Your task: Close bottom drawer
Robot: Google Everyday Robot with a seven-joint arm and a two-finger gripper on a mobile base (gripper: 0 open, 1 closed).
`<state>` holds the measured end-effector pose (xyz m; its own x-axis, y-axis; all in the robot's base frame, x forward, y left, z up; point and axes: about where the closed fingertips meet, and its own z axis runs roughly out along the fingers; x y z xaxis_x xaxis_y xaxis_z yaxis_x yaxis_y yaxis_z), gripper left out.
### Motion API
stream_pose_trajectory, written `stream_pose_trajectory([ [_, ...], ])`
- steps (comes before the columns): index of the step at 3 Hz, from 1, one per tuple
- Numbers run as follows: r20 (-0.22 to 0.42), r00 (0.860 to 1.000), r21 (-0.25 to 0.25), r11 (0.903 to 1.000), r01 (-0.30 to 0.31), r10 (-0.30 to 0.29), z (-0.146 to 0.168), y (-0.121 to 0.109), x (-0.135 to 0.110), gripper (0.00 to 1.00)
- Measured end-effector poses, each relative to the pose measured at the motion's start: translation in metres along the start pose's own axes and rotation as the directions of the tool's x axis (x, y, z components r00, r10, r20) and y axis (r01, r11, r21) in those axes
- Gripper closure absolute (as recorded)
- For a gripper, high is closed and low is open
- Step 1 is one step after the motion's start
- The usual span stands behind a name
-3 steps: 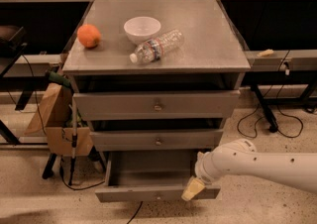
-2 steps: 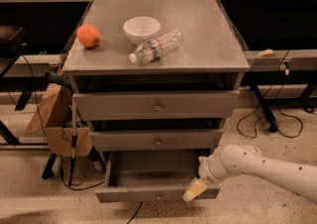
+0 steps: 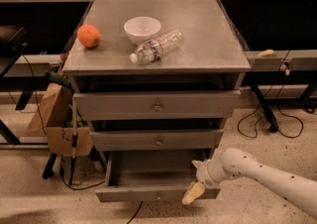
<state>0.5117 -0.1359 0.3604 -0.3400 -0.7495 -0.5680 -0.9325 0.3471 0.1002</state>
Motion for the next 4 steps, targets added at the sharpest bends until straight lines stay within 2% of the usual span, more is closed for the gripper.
stream_pose_trajectory([
  [2,0.028,1.000,-0.015,0.9999,0.008,-0.008,0.002,0.003,-0.001,0.00],
  [3,0.138,0.990,-0.079,0.9964,0.031,-0.020,0.026,0.003,-0.013,0.00],
  [4,0.261,0.962,-0.119,0.9869,0.109,-0.075,0.080,-0.008,-0.018,0.00],
])
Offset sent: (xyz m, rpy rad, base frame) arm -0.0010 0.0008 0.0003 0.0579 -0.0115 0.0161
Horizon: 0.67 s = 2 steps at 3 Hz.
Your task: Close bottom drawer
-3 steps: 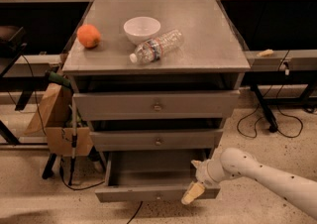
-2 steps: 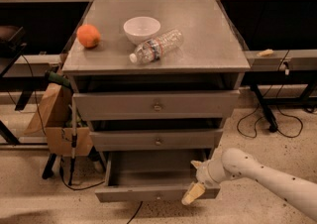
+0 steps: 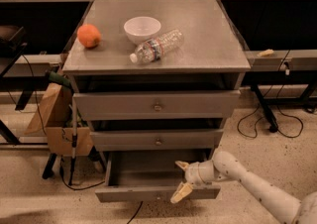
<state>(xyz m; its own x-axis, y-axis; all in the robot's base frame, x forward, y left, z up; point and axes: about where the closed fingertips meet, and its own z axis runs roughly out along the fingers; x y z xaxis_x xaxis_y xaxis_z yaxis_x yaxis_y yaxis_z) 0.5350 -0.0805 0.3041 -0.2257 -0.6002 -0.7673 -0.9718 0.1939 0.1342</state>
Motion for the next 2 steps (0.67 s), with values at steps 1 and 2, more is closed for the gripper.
stream_pose_trajectory([
  [1,0.060,0.995,-0.022,0.9967,0.078,-0.077,0.0536,-0.0164,0.0173,0.00],
  [2,0.060,0.995,-0.022,0.9967,0.078,-0.077,0.0536,-0.0164,0.0173,0.00],
])
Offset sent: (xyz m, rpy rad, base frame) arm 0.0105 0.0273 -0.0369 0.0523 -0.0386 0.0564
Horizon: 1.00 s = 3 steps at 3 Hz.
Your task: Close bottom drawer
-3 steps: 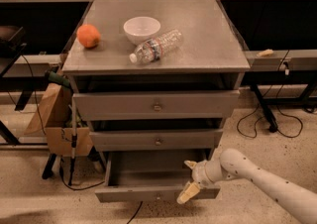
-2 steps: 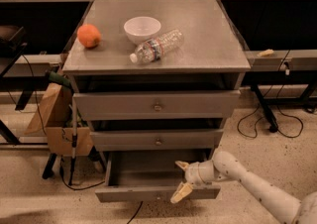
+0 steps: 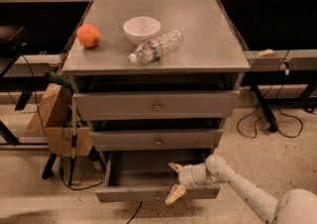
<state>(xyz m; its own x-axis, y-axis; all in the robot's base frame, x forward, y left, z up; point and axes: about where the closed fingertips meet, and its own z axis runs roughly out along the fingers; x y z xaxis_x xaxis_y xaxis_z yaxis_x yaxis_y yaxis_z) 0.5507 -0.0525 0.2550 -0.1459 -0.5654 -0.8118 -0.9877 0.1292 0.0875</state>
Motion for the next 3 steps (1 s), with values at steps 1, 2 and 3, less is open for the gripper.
stream_pose_trajectory([
  [1,0.015,1.000,-0.013,0.9998,0.011,-0.011,0.007,-0.001,0.000,0.00],
  [2,0.012,0.998,0.004,0.9985,0.054,-0.054,0.019,-0.012,0.009,0.00],
  [3,-0.015,0.996,0.034,0.9954,0.090,-0.089,0.026,-0.024,0.023,0.00],
])
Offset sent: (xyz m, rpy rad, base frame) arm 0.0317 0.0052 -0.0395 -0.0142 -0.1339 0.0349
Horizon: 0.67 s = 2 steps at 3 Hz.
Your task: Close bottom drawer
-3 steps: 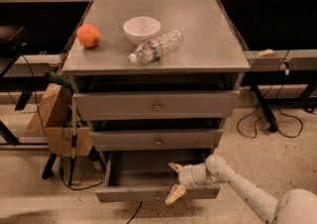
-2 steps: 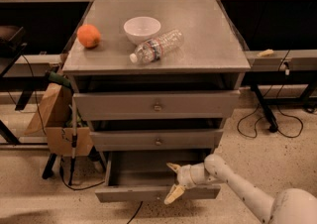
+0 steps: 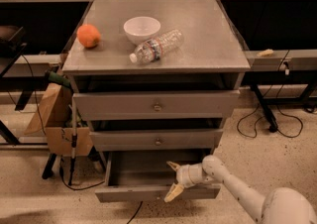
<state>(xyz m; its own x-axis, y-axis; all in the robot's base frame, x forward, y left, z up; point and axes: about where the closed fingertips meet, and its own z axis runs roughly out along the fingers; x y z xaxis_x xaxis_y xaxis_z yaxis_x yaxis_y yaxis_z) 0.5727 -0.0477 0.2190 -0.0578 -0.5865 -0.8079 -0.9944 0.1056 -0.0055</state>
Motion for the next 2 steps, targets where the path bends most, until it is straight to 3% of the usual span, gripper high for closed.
stream_pose_trajectory([
  [1,-0.067,0.997,0.048,0.9985,0.026,-0.022,-0.0043,-0.0061,0.0161,0.00],
  [2,-0.156,0.986,0.095,0.9931,0.068,-0.053,-0.0126,-0.0031,0.0257,0.00],
])
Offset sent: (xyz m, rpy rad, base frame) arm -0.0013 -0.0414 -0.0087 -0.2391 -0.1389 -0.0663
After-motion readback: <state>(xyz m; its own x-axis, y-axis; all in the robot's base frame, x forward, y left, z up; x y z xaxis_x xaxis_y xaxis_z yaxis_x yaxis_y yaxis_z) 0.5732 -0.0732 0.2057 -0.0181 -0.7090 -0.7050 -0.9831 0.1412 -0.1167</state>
